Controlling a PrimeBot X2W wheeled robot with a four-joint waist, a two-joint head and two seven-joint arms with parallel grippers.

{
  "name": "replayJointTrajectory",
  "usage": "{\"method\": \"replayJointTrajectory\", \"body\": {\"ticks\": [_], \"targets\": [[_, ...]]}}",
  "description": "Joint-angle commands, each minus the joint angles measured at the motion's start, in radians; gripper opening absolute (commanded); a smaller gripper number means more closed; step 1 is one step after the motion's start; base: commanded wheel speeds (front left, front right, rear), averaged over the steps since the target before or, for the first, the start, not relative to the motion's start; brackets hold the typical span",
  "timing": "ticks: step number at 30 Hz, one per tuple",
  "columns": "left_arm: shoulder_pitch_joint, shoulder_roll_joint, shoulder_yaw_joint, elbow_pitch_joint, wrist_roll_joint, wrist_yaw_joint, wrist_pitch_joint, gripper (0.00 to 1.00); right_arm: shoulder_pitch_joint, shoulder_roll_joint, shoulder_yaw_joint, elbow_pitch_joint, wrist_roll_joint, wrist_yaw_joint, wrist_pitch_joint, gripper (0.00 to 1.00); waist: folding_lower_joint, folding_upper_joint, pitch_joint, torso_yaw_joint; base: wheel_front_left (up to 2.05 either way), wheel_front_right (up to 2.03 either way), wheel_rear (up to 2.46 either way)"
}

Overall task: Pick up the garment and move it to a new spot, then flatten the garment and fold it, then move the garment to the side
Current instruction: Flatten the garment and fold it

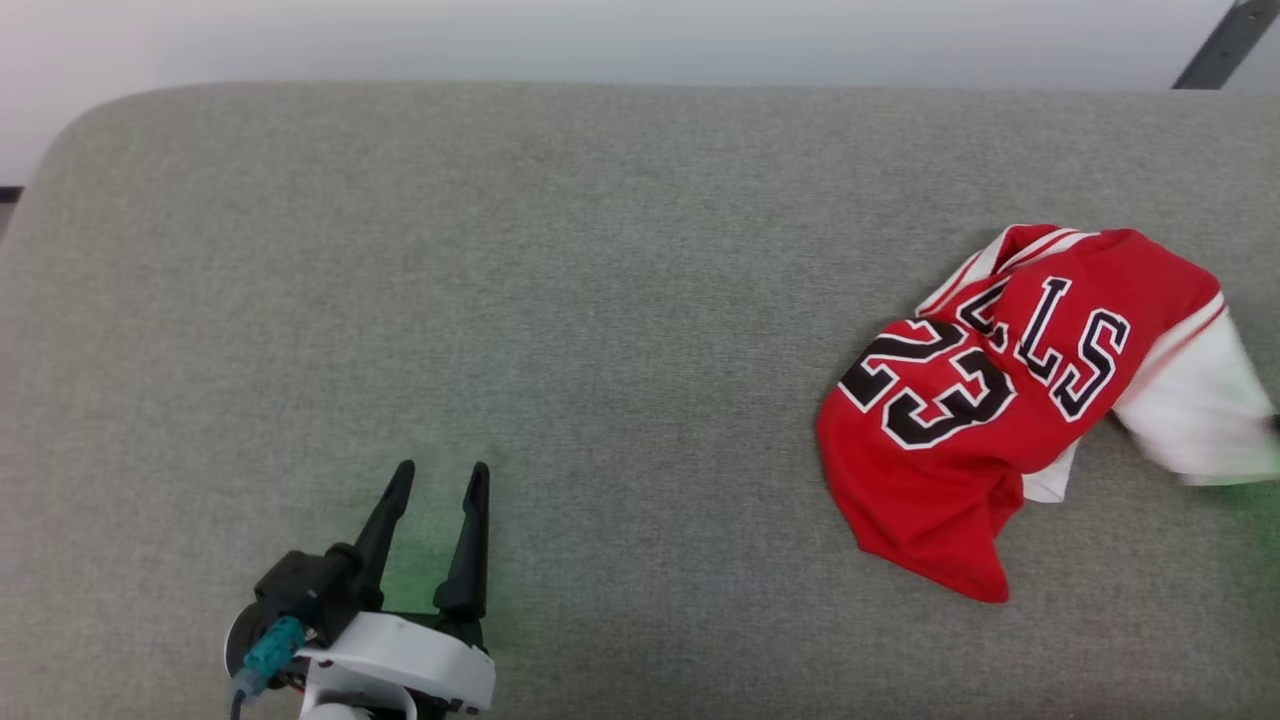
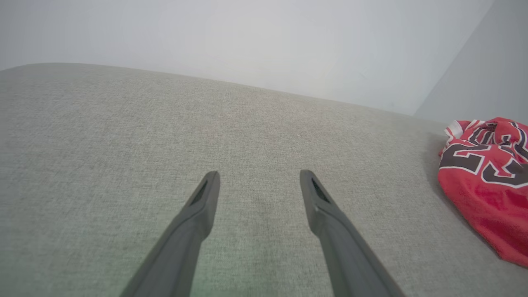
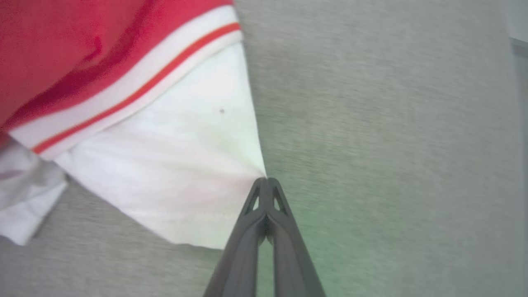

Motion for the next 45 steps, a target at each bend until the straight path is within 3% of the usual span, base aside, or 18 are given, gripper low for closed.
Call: {"method": "replayJointTrajectory", "body": {"ticks": [1,8,12,18,19,20,21,27,31,36,40,41,42,45], "targets": [[-0.001,0.006,-0.002,-0.004,-0.004,-0.002,0.000,1.00,-0.001,-0.037,-0.039,0.031,-0.020,-0.001,-0.034,0.00,0.0000,0.0000,-0.001,-0.012,0.00,0.00,0.00],[-0.017,0.018,-0.006,-0.017,-0.007,-0.002,0.000,1.00,0.026,-0.132,-0.221,0.187,-0.087,-0.001,-0.151,0.00,0.0000,0.0000,0.027,-0.029,0.00,0.00,0.00],[-0.030,0.022,-0.006,-0.017,-0.008,-0.002,0.000,1.00,0.033,-0.119,-0.274,0.230,-0.080,-0.001,-0.191,0.00,0.0000,0.0000,0.041,-0.035,0.00,0.00,0.00],[-0.040,0.024,-0.014,-0.009,-0.007,-0.002,0.000,1.00,0.019,-0.092,-0.248,0.196,-0.069,-0.001,-0.207,0.00,0.0000,0.0000,0.049,-0.038,0.00,0.00,0.00],[-0.043,0.024,-0.016,-0.007,-0.007,-0.002,0.000,1.00,0.016,-0.079,-0.233,0.177,-0.053,-0.001,-0.200,0.38,0.0000,0.0000,0.049,-0.038,0.00,0.00,0.00],[-0.043,0.024,-0.017,-0.006,-0.008,-0.002,0.000,1.00,0.014,-0.069,-0.217,0.152,-0.031,-0.001,-0.191,0.91,0.0000,0.0000,0.049,-0.037,0.00,0.00,0.00],[-0.044,0.024,-0.017,-0.005,-0.008,-0.002,0.000,1.00,0.013,-0.066,-0.197,0.116,-0.003,-0.001,-0.179,1.00,0.0000,0.0000,0.050,-0.036,0.00,0.00,0.00],[-0.050,0.023,-0.018,-0.005,-0.010,-0.002,0.000,1.00,0.043,-0.119,-0.068,-0.104,0.156,-0.001,-0.031,1.00,0.0000,0.0000,0.065,-0.031,0.00,0.00,0.00],[-0.064,0.015,-0.026,-0.005,-0.009,-0.002,0.000,1.00,0.038,-0.159,-0.015,-0.180,0.207,-0.001,0.064,1.00,0.0000,0.0000,0.091,-0.023,0.00,0.00,0.00],[-0.096,0.006,-0.042,-0.007,-0.009,-0.002,0.000,1.00,0.002,-0.178,0.029,-0.185,0.206,-0.001,0.124,1.00,0.0000,0.0000,0.138,-0.005,0.00,0.00,0.00],[-0.118,0.001,-0.044,-0.004,-0.009,-0.002,0.000,1.00,-0.030,-0.156,0.065,-0.152,0.207,-0.001,0.143,0.99,0.0000,0.0000,0.168,0.001,0.00,0.00,0.00],[-0.122,-0.001,-0.043,-0.004,-0.008,-0.002,0.000,1.00,-0.034,-0.149,0.073,-0.141,0.205,-0.001,0.140,0.46,0.0000,0.0000,0.173,0.001,0.00,0.00,0.00],[-0.125,-0.002,-0.042,-0.004,-0.006,-0.002,0.000,1.00,-0.035,-0.143,0.080,-0.133,0.208,-0.001,0.138,0.00,0.0000,0.0000,0.177,0.001,0.00,0.00,0.00],[-0.132,-0.005,-0.036,-0.001,-0.003,-0.002,0.000,1.00,-0.037,-0.147,0.081,-0.114,0.218,-0.002,0.115,0.00,0.0000,0.0000,0.181,-0.004,0.00,0.00,0.00]]}}
